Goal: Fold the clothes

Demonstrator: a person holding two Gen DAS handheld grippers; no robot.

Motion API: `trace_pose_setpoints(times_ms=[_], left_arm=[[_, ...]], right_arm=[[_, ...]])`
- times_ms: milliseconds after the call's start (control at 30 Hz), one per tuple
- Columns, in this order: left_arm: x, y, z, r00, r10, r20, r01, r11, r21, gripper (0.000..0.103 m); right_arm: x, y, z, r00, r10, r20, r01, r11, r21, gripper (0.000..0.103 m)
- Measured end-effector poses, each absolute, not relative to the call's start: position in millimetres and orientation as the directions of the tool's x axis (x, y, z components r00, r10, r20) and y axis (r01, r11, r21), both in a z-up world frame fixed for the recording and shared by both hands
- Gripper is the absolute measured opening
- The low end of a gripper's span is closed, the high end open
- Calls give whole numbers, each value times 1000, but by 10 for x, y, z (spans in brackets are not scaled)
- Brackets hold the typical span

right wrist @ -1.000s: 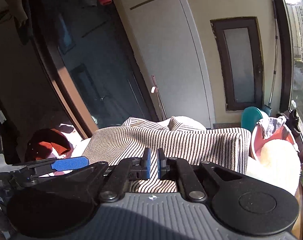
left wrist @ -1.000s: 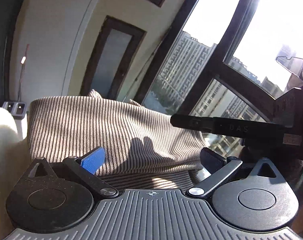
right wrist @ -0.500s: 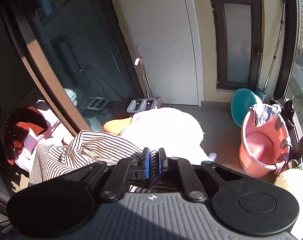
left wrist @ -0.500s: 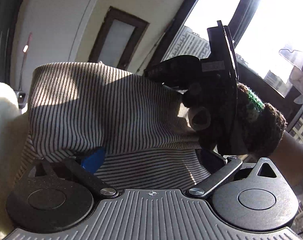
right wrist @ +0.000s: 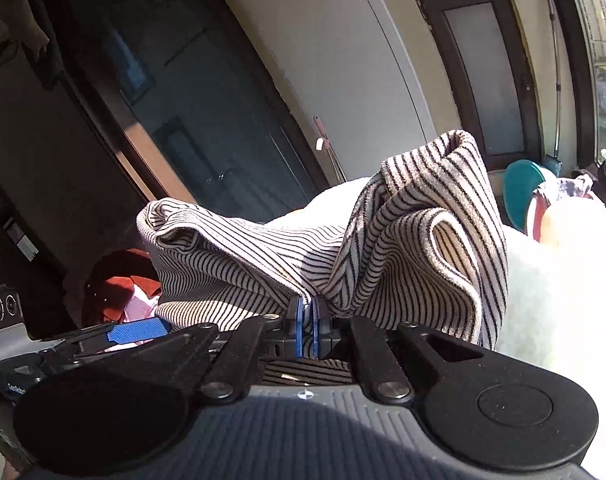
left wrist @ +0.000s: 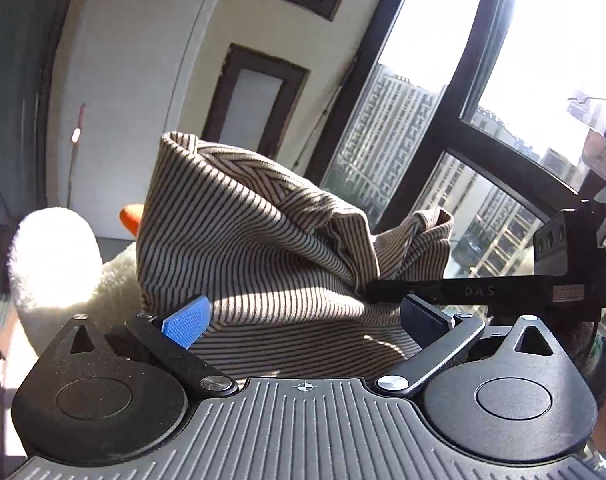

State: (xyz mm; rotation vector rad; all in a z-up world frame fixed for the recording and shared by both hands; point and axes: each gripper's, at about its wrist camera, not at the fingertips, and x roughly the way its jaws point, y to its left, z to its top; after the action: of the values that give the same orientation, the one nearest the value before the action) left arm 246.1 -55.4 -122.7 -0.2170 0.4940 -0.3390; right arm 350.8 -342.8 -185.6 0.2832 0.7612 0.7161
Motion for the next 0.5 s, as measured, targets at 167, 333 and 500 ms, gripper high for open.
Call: trace_pose_setpoints(times_ms=[167,333,500], left_arm=[[2560,-617,-681,924,-259,-280,221,962,-161,103],[3188,-782,-833,883,-210,-421,165,976,-140,103],[3174,-832,-1145,888,-56,-457,51,998,-23,102]], right_arm=[[3443,-3456,-1917,534,692,-486,-474,721,505,5],[3392,-3440,-1948,556,683,-474,-474,729,494,4],[3353,-3393,-1945,567,678,-469,-482,734,479,4]])
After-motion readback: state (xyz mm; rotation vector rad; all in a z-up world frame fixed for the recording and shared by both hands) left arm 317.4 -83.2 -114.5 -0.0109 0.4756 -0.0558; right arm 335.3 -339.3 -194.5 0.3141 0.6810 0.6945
